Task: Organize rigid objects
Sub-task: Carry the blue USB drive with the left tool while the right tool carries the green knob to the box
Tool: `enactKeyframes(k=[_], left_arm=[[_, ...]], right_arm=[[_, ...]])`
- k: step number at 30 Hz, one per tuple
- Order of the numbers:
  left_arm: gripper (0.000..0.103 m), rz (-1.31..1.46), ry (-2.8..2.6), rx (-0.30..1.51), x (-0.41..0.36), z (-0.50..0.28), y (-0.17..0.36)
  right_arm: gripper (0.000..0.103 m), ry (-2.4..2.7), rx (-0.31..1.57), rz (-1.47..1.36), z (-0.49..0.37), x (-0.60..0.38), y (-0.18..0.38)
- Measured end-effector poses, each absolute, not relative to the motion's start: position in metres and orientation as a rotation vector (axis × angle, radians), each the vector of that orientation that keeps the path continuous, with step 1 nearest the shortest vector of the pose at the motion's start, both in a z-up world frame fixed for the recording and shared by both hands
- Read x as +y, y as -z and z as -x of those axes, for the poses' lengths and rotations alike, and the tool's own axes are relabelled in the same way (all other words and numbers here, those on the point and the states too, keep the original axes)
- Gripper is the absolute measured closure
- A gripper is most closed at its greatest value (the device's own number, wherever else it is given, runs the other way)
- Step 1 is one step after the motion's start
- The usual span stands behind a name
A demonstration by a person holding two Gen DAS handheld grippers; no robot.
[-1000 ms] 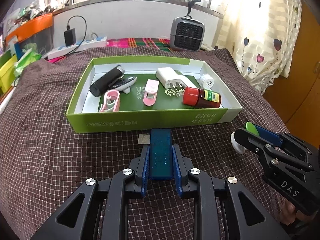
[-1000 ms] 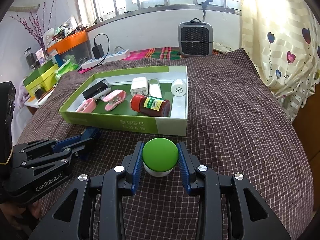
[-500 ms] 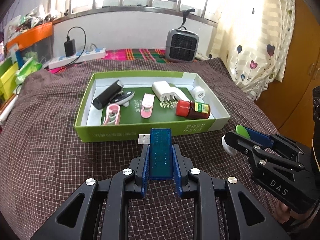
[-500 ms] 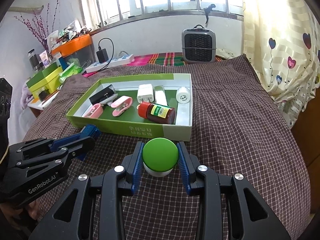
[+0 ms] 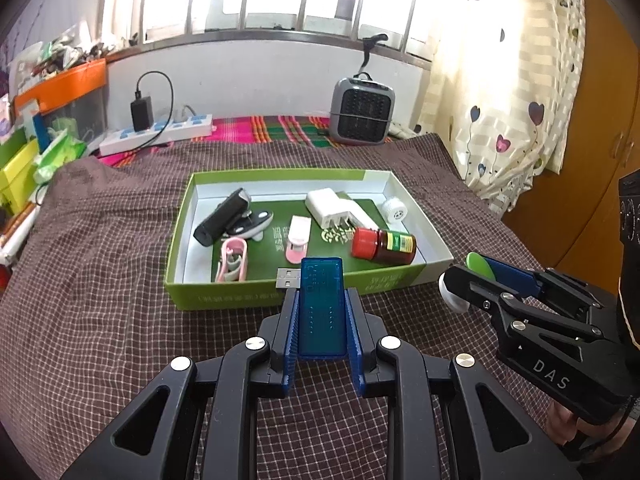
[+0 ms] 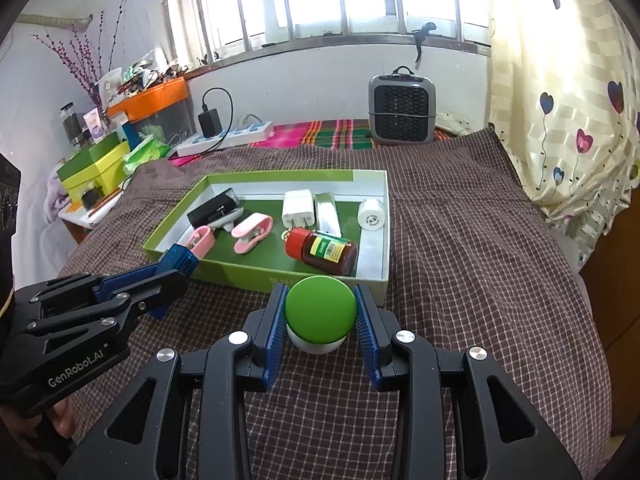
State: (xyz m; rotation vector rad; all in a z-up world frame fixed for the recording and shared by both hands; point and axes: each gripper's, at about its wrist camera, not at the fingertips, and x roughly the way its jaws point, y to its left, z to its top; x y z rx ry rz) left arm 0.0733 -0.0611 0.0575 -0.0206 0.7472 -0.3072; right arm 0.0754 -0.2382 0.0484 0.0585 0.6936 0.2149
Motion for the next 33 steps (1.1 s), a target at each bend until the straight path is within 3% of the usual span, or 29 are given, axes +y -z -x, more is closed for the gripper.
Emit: enactKeyframes(k=[33], left_arm=[[0.082, 0.073, 0.369, 0.779, -0.046, -0.161, -0.069]], right_arm=[[0.068, -0.247, 0.671, -0.084, -0.149, -0.243, -0.072]])
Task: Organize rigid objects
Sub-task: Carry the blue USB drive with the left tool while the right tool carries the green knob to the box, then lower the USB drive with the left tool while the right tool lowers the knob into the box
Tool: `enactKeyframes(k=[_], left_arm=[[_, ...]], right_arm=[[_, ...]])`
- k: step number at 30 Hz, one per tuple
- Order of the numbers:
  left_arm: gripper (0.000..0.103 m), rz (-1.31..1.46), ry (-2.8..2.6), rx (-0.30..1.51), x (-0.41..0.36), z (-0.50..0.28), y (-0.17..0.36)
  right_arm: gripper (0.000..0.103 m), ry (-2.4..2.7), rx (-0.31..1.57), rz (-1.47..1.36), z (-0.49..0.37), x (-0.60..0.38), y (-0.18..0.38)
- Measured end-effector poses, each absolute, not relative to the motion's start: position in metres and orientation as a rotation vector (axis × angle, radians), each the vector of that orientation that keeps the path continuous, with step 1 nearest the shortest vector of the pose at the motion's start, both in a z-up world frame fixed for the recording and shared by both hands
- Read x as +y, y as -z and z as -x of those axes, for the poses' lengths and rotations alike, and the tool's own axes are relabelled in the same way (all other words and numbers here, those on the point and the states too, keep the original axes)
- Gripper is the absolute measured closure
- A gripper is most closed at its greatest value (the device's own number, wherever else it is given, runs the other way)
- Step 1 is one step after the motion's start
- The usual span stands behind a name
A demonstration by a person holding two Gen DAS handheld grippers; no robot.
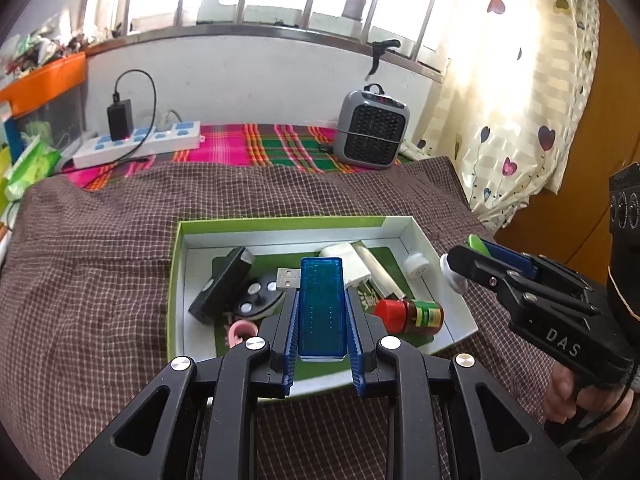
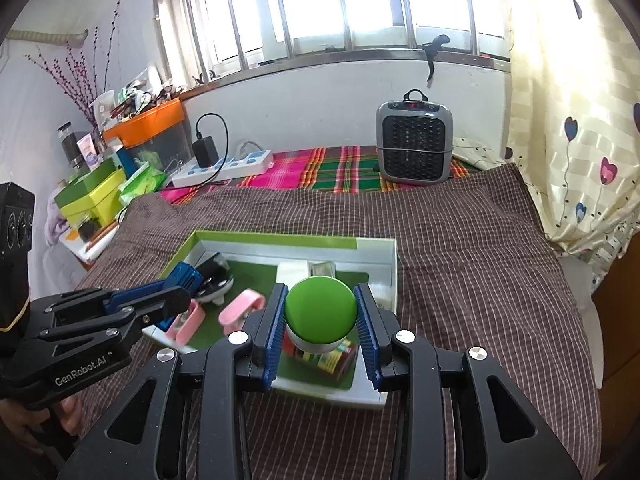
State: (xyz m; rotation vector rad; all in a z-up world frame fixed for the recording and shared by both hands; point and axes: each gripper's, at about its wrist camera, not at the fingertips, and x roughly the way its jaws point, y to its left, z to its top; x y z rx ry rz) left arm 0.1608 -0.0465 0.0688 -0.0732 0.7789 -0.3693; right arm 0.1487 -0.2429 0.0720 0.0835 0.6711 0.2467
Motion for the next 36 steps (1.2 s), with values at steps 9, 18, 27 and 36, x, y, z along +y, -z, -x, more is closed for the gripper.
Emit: enactKeyframes(k=[9, 18, 27, 36], left_arm=[[0.082, 0.066, 0.367, 0.796, -0.050, -0.193, -0.063], [0.082, 0.060, 0.371, 0.843, -0.055, -0.219, -0.046], [0.082, 0.035, 0.359, 0.864, -0.061, -0.232, -0.036], [0.082, 0.020, 0.352, 0.871, -0.064, -0.235, -0.031]], right_arm=[[0.068, -0.269, 0.696, -0.132, -0.188, -0.251, -0.066], [0.068, -0.303, 0.734, -0.192, -0.214, -0.253, -0.047], [0.068, -0.260, 0.765, -0.149, -0.225, -0.251, -0.034], [0.068, -0.237, 0.777, -0.090, -0.229, -0.246, -0.026]])
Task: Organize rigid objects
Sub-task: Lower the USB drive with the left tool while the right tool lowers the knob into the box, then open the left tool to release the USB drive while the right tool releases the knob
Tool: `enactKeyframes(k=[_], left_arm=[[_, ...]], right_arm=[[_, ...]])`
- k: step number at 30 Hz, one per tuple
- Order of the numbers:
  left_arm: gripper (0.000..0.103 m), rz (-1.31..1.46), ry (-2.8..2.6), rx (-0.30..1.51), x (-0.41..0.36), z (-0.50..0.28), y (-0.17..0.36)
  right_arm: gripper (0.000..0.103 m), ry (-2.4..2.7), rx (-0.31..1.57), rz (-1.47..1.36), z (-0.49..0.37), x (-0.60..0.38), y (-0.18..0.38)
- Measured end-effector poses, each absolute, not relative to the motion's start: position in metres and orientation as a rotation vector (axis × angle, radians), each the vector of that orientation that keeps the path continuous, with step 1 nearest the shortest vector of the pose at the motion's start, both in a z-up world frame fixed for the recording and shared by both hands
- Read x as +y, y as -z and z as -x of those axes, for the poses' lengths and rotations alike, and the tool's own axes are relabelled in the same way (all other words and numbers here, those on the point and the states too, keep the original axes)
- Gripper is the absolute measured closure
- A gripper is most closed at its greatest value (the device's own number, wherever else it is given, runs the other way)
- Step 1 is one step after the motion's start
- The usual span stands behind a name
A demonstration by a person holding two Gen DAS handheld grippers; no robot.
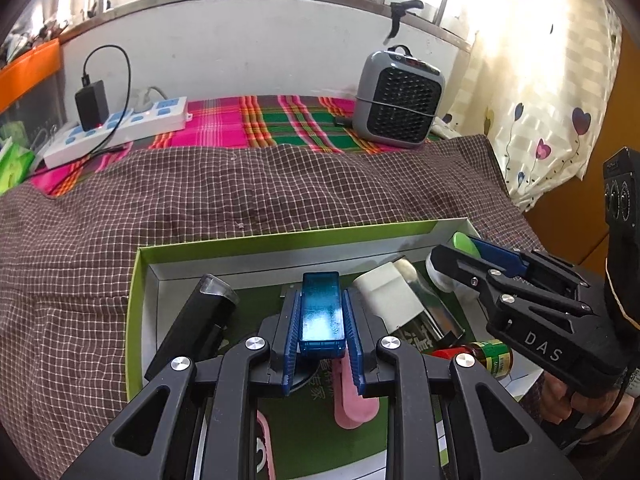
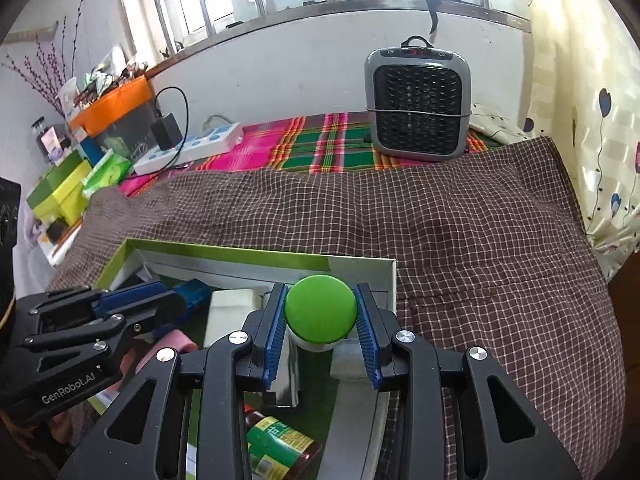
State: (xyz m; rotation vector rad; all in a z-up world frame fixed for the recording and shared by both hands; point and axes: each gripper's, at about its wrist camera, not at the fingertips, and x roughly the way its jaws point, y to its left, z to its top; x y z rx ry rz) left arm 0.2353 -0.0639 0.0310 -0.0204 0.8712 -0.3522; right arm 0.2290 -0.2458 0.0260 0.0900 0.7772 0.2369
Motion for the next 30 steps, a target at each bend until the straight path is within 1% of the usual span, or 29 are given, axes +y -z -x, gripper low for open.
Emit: enactKeyframes(k=[19, 21, 23, 24, 28, 30], left_arm=[[0.082, 0.035, 0.349, 0.884, -0.065, -0.236, -0.029], [0.081, 0.034, 0.350, 0.884, -0.066, -0.236, -0.029], [0.076, 0.032, 0.348, 0.884, -0.066, -0.235, -0.030], [0.075, 0.031, 0.347, 0.885, -0.066, -0.234, -0.029], [0.074, 0.032, 0.340, 0.887, -0.067, -0.233, -0.030], [0.072, 0.024, 0.337, 0.881, -0.067, -0.231, -0.030]], right_arm=[[0.068, -0.219, 0.772, -0.034, -0.228, -0.238, -0.023], [0.068, -0.219, 0.772, -0.033, -0.228, -0.237, -0.023], [0.068, -0.220, 0.772, -0.029, -0.228, -0.236, -0.023], [0.068, -0.222, 0.773, -0.026, -0.227, -0.236, -0.023], [0.059, -0.225, 0.771, -0.025, -0.226, -0.234, -0.023], [0.058, -0.223, 0.771, -0.024, -0.225, -0.233, -0.023]])
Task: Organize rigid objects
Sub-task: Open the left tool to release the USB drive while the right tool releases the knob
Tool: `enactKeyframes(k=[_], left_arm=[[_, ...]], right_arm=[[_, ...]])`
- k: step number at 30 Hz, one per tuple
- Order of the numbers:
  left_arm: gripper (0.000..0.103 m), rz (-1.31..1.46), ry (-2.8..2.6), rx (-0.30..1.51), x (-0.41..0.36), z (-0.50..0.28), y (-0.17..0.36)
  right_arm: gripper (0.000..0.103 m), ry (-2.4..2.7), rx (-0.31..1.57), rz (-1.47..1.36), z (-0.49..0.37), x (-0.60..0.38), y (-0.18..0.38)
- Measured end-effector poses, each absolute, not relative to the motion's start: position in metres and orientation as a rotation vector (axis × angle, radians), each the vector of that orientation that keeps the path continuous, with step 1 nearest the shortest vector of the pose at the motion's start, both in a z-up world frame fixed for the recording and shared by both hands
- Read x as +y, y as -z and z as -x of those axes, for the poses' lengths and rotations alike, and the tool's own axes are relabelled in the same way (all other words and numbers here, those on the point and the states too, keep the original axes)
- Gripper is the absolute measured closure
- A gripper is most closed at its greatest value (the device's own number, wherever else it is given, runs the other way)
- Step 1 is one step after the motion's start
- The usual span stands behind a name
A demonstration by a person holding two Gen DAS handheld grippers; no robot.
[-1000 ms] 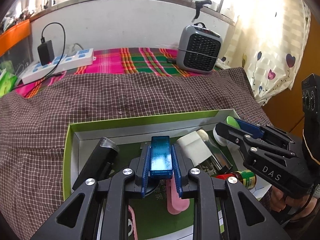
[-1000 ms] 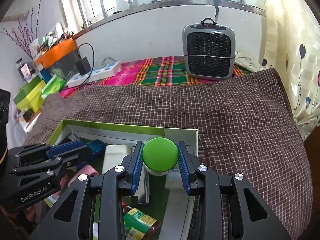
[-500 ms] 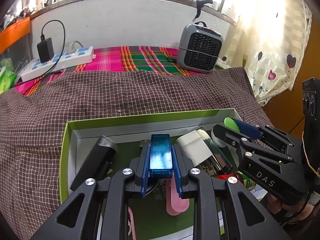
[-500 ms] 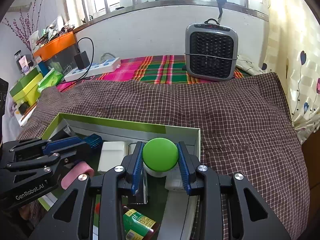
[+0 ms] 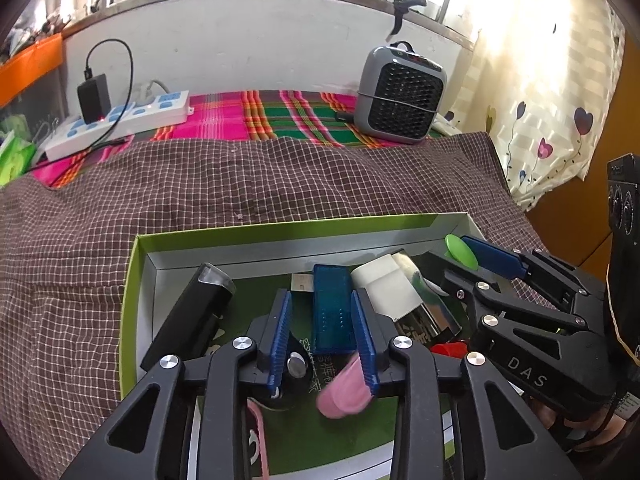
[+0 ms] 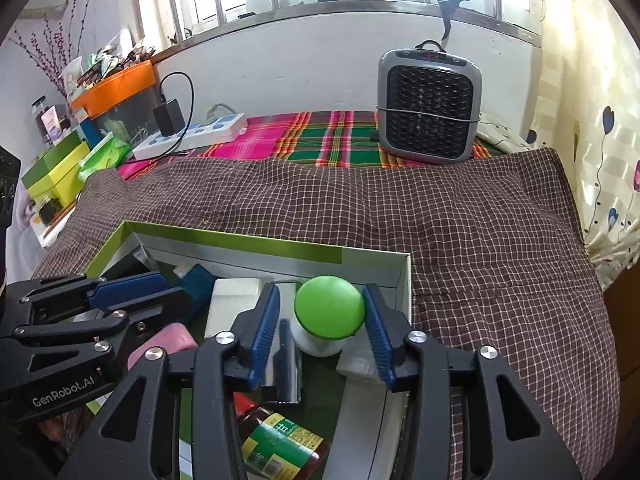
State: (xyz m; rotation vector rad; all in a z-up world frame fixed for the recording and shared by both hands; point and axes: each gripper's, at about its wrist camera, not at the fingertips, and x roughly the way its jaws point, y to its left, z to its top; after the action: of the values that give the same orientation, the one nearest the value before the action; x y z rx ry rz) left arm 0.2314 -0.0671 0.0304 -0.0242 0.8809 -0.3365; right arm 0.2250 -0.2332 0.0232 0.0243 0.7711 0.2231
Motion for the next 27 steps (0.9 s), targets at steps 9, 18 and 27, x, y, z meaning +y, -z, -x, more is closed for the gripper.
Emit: enactKeyframes(k=[9, 18, 27], left_arm=[[0.069, 0.019, 0.326, 0.860, -0.068, -0.221, -0.036], [0.068, 0.026, 0.315, 0.842, -0.064, -0.206, -0.042], [0.068, 0.009, 0.292, 0.820, -0.064, -0.187, -0.049]], right_arm=[[0.056, -0.219, 0.755, -0.031, -0.217, -0.232, -0.028], [0.055, -0.209, 0.738, -0.043, -0.203, -0.232, -0.034], [0.055, -0.205, 0.725, -0.044, -0.189, -0.230, -0.039]])
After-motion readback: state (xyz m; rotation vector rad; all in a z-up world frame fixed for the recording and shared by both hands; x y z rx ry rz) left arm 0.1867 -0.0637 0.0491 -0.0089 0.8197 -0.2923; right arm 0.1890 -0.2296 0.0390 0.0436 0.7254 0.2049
